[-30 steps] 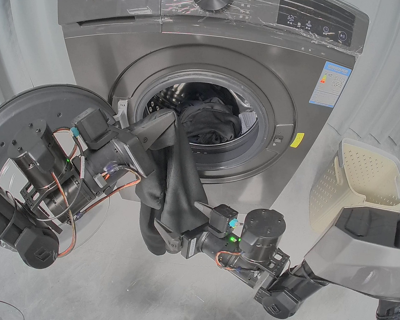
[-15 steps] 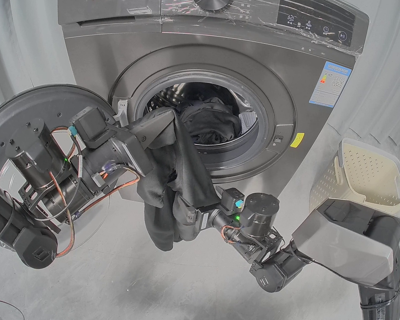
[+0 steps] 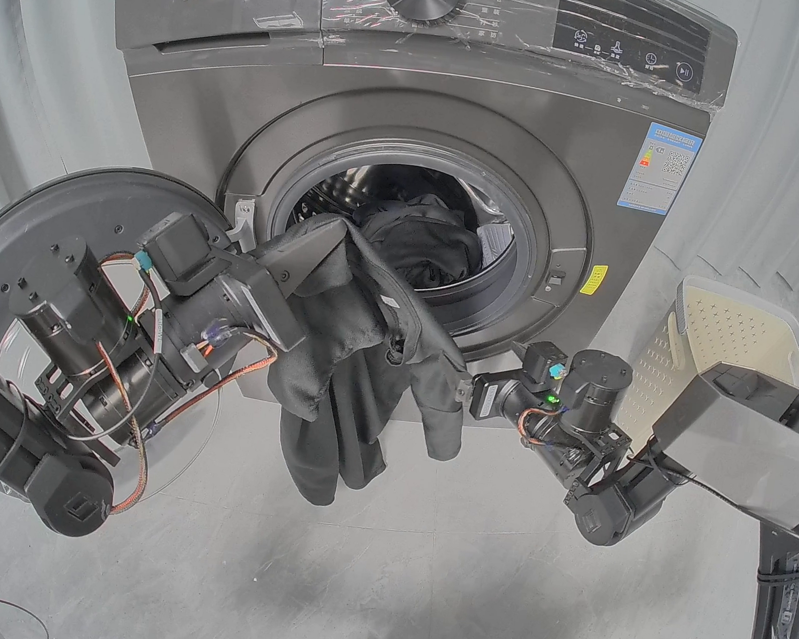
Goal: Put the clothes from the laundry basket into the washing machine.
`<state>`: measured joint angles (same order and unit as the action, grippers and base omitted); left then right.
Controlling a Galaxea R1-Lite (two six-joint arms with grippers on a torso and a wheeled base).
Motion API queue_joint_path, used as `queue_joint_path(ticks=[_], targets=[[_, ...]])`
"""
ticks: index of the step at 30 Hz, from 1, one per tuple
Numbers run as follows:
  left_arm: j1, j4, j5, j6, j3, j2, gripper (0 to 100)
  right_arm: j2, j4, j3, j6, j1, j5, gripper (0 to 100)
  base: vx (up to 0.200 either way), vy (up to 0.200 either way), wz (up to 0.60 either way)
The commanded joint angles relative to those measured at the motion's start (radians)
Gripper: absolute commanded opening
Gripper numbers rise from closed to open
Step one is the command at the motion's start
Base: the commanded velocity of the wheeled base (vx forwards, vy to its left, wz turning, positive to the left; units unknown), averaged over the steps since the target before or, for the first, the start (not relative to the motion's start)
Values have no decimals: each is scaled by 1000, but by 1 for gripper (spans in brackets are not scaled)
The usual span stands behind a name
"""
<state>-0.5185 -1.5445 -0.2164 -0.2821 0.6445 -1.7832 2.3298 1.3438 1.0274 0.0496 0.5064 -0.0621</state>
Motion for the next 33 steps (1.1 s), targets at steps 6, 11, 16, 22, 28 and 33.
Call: queue_joint_path(ticks=[6,11,16,22,28,33], targets=[[0,0,0,0,-5,2,0,-18,8,-7,7,-5,-1,100,0,0,0],[0,0,2,0,-8,4,0,-20,14,-61,6,24,2,100,0,0,0],[0,0,3,0,-8,2,0,-20,18,-127,4,41,4,100,0,0,0],[-2,0,31,1,1,-5,0,-24,28,-175,3,78,7,100,0,0,0],[0,0,32,1,6,-12,0,-70,40,-237,3,146,10,100,0,0,0],[2,0,32,1,7,-13,0,-142,40,-346,7,228,25,100,0,0,0]])
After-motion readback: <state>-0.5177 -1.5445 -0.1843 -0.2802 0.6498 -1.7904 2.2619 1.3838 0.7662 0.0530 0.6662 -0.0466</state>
